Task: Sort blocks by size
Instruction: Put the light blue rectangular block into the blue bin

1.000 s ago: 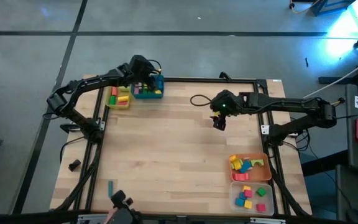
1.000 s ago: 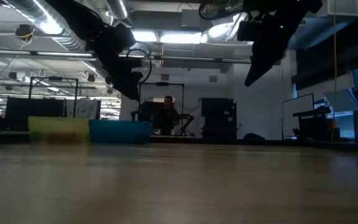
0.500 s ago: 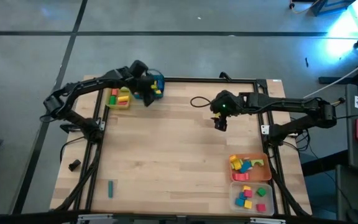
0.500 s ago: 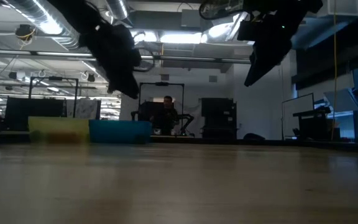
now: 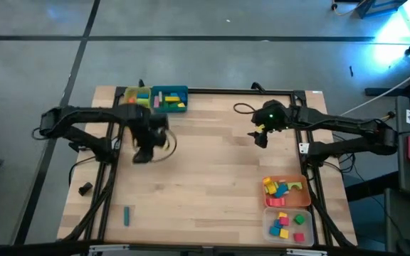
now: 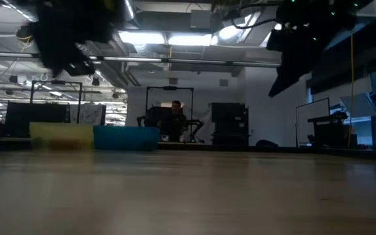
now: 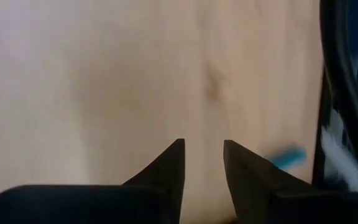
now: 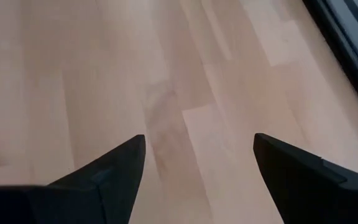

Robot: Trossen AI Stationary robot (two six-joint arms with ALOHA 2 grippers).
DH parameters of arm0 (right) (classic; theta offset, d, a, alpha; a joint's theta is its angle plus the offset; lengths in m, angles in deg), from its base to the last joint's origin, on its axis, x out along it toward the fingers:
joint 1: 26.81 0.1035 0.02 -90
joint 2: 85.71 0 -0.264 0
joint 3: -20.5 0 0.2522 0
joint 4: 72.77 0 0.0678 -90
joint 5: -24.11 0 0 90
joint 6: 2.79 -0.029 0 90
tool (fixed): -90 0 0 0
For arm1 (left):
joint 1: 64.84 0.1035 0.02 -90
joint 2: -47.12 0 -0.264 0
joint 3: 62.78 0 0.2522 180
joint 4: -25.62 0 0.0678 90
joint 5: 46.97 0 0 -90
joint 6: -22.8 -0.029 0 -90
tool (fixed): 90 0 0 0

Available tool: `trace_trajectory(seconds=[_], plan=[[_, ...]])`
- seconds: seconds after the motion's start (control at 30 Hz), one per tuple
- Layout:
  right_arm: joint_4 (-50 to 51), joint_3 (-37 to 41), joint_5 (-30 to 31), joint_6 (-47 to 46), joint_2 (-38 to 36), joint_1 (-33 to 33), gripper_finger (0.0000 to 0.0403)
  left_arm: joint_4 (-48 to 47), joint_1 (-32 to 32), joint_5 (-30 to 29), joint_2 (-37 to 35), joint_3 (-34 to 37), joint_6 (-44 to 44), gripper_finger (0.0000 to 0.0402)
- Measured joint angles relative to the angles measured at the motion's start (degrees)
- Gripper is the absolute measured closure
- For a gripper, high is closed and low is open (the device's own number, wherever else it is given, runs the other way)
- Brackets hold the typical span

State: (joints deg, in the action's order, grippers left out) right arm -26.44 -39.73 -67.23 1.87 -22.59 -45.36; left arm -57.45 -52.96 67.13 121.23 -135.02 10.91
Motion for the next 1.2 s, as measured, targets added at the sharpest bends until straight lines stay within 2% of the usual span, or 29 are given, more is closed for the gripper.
trace_trajectory(seconds=[0.1,0.23,0.37,0.5,0.7,0.8,1.03,1.2], plan=[[-3.86,3.49,-1.86,-1.33,-2.68,0.15,0.0104,-3.96,-8.17,-0.67,0.00,0.00,-0.32,0.0322],[-7.35,6.71,-2.86,-3.31,-7.26,0.17,0.0104,-5.60,-17.76,-1.74,0.00,0.00,3.39,0.0346],[-13.47,11.34,-2.83,-3.45,-12.94,0.15,0.0104,-4.24,-25.60,-2.36,0.20,0.00,8.59,0.0367],[-18.92,16.81,-2.85,-6.07,-18.55,0.15,0.0104,-0.50,-31.77,-2.58,0.81,0.00,15.85,0.0372],[-20.93,23.26,-2.87,-10.48,-23.77,0.15,0.0104,3.17,-39.54,-2.69,3.47,-0.02,28.58,0.0333],[-20.85,25.25,-3.53,-11.77,-25.62,0.15,0.0104,3.39,-43.46,-2.69,5.69,-0.02,31.15,0.0303],[-20.85,28.81,-5.54,-10.44,-29.37,0.15,0.0104,11.80,-53.35,-2.74,10.45,0.00,25.42,0.0249],[-20.72,30.61,-7.29,-10.21,-32.98,0.15,0.0104,15.65,-58.86,-5.98,12.90,0.00,24.59,0.0231]])
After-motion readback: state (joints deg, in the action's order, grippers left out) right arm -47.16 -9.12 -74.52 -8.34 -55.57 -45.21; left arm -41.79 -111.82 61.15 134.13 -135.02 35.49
